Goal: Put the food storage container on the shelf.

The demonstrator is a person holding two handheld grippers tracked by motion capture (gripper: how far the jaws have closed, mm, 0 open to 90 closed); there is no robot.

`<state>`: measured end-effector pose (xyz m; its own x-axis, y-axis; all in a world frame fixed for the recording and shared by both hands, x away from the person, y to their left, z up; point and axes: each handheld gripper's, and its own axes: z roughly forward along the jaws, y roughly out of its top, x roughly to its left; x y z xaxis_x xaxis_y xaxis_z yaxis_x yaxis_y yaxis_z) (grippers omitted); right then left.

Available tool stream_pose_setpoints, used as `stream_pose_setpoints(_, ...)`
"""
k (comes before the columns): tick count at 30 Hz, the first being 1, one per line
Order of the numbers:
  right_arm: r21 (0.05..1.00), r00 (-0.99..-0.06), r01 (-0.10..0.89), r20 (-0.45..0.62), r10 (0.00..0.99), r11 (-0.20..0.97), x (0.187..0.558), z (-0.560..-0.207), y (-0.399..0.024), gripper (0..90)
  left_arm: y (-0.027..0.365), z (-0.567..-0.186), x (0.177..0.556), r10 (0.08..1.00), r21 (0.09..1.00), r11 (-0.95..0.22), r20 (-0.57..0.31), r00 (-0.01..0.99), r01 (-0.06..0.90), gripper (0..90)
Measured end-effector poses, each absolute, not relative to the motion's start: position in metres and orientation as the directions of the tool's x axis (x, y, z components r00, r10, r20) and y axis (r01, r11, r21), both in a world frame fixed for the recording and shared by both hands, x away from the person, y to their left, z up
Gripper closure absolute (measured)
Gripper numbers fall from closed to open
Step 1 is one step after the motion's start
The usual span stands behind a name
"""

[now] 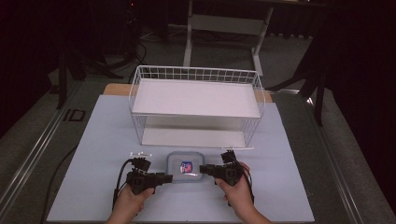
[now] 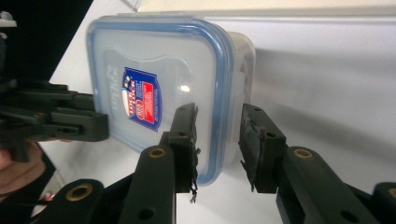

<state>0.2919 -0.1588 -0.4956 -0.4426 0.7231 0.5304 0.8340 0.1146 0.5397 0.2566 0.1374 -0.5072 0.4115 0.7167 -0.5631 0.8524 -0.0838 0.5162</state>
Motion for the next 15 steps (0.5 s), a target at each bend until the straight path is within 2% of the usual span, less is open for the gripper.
stream_pose_setpoints(3,0.568,-0.453,0.816,0.509,0.732,0.11,0.294,-0.49,-0.163,67.5,0.131,-0.501,0.265,0.723,0.542,-0.092,-0.541,0.43,0.835,64.1)
stream_pose_setpoints(6,0.594,-0.455,0.799,0.502,0.735,0.089,0.298,-0.484,-0.168,68.1,0.128,-0.497,0.273,0.706,0.551,-0.082,-0.556,0.438,0.831,64.2)
stream_pose_setpoints(15,0.612,-0.443,0.788,0.491,0.75,0.065,0.314,-0.474,-0.178,68.1,0.118,-0.489,0.295,0.704,0.58,-0.077,-0.545,0.456,0.811,64.0)
